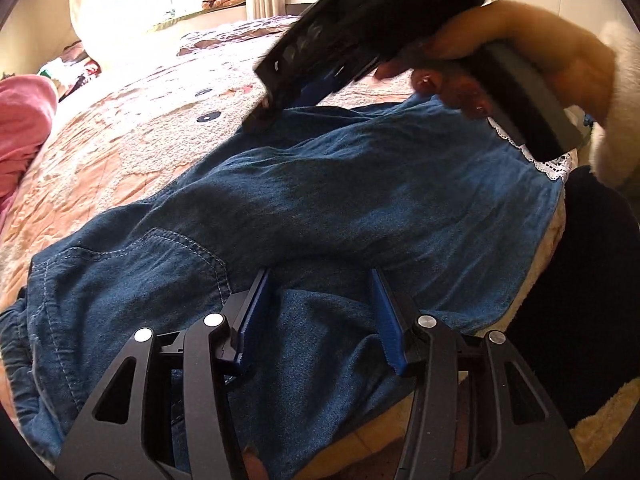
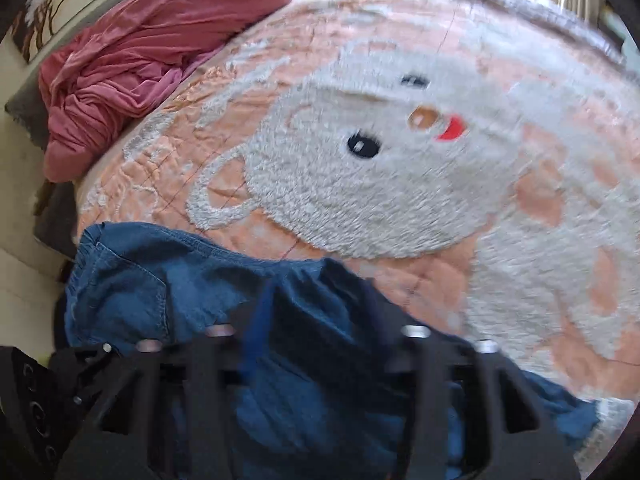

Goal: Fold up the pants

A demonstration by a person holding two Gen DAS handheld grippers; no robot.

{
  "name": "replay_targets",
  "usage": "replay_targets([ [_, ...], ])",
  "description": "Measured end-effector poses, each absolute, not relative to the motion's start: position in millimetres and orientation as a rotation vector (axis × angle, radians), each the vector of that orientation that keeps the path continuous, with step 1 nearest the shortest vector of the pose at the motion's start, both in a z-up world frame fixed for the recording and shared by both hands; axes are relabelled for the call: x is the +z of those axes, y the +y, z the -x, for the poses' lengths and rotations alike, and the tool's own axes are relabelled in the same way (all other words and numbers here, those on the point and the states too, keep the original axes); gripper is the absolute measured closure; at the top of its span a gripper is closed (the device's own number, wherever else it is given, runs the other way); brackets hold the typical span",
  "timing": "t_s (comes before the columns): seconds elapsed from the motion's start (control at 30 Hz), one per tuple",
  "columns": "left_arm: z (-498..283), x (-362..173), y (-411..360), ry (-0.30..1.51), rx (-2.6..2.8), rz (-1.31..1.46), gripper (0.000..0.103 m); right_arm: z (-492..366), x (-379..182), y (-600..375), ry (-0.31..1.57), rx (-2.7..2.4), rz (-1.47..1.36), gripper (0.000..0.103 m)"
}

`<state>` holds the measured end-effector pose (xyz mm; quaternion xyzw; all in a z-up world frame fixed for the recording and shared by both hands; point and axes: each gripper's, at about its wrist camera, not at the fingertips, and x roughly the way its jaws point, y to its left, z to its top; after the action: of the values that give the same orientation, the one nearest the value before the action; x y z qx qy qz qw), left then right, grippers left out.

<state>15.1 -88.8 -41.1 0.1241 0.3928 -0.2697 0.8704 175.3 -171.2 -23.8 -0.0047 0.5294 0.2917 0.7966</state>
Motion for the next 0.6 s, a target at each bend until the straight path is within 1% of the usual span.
replay_targets([
  [0.03,-15,-41,-88,0.823,-0.568,-0.252,0.061,-178,-27,-169,1.149,0.638,0.003,0.097],
  [0.13,-15,-42,-85,0.824,-0.575,-0.237,0.061,-176,-22,-165,1.081,0.610,0.031,0.098],
  [0.2,-15,-42,-85,0.822,-0.577,-0.234,0.060,-180,-14,-162,1.017,0.583,0.040,0.098],
  [0.3,-13,-43,-85,0.818,-0.577,-0.235,0.059,-187,-26,-143,1.011,0.541,0.152,0.097],
  [0.37,-11,-44,-84,0.818,-0.580,-0.232,0.059,-189,-37,-135,0.999,0.516,0.203,0.091],
  [0.4,-11,-44,-83,0.817,-0.582,-0.230,0.058,-190,-38,-138,0.981,0.507,0.193,0.086],
  [0.47,-11,-45,-81,0.816,-0.587,-0.228,0.057,-191,-31,-150,0.954,0.511,0.123,0.081],
  [0.5,-10,-45,-81,0.815,-0.591,-0.225,0.056,-189,-23,-160,0.933,0.509,0.081,0.073],
  [0.53,-14,-43,-78,0.814,-0.595,-0.221,0.056,-185,-14,-171,0.908,0.515,0.039,0.060],
  [0.6,-16,-42,-77,0.812,-0.604,-0.213,0.052,-168,10,-206,0.828,0.506,-0.047,0.051],
])
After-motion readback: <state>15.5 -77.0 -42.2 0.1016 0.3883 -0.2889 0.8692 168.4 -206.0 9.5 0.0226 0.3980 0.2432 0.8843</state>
